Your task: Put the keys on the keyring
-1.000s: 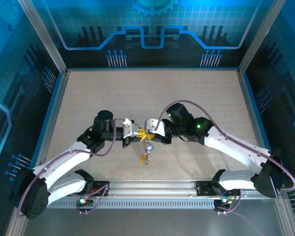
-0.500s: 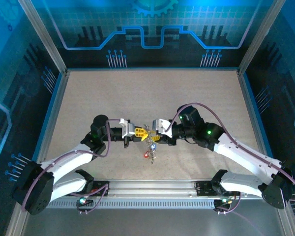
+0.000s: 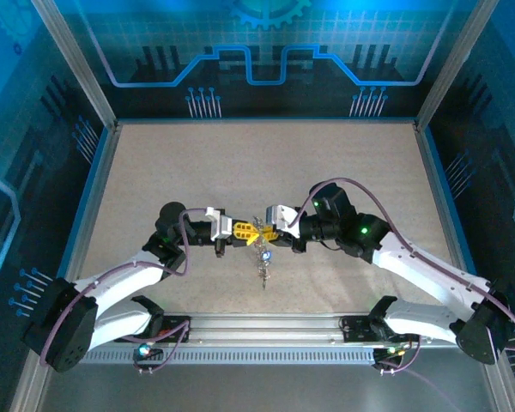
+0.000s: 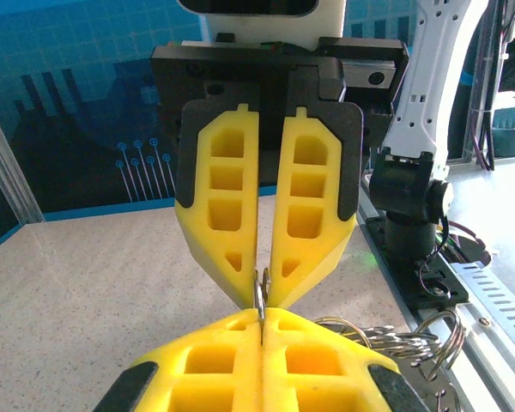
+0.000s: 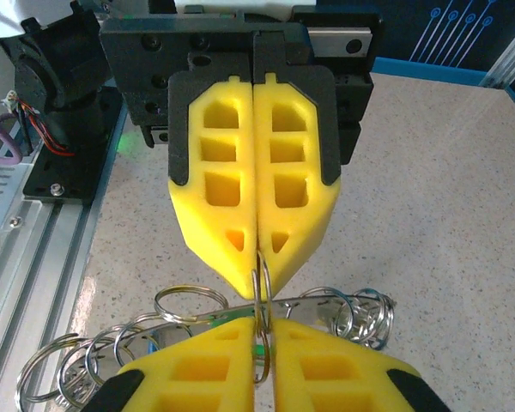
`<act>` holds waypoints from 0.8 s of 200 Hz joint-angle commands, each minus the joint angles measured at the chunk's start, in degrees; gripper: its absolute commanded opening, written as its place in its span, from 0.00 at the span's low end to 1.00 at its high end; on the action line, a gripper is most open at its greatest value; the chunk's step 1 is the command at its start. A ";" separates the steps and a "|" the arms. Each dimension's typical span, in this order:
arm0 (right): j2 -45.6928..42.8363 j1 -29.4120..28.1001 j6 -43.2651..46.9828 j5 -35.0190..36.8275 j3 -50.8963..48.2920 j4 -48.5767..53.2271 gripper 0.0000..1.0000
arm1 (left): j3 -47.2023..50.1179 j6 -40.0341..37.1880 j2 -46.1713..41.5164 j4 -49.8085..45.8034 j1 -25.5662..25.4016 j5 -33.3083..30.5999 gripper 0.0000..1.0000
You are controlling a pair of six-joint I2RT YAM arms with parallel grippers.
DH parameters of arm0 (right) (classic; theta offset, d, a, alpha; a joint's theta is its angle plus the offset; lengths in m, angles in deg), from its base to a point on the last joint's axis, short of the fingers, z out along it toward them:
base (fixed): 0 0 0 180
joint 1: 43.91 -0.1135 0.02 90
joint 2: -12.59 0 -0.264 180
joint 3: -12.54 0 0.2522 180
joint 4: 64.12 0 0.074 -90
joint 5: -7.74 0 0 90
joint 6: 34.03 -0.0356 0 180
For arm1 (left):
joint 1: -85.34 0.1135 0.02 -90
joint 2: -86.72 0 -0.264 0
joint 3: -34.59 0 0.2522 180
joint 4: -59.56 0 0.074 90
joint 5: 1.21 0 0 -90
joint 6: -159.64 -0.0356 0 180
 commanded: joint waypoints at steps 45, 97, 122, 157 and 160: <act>2.53 0.43 -1.63 -3.48 0.02 -3.64 0.14 | 0.55 -0.11 -0.11 4.89 0.09 1.67 0.00; 2.99 0.55 -0.69 -3.82 0.91 -2.28 0.00 | 0.24 -1.33 -0.87 2.07 0.08 -0.26 0.02; 2.46 0.44 2.13 -0.90 2.94 2.82 0.00 | -2.24 -9.95 -3.57 -13.12 -0.31 -3.01 0.23; 3.38 -0.67 6.40 3.57 6.90 11.44 0.00 | -8.75 -24.24 -5.43 -39.69 -5.10 -12.46 0.25; 3.54 -0.84 6.65 3.86 7.18 11.79 0.00 | -8.76 -24.27 -5.43 -39.72 -5.26 -12.77 0.26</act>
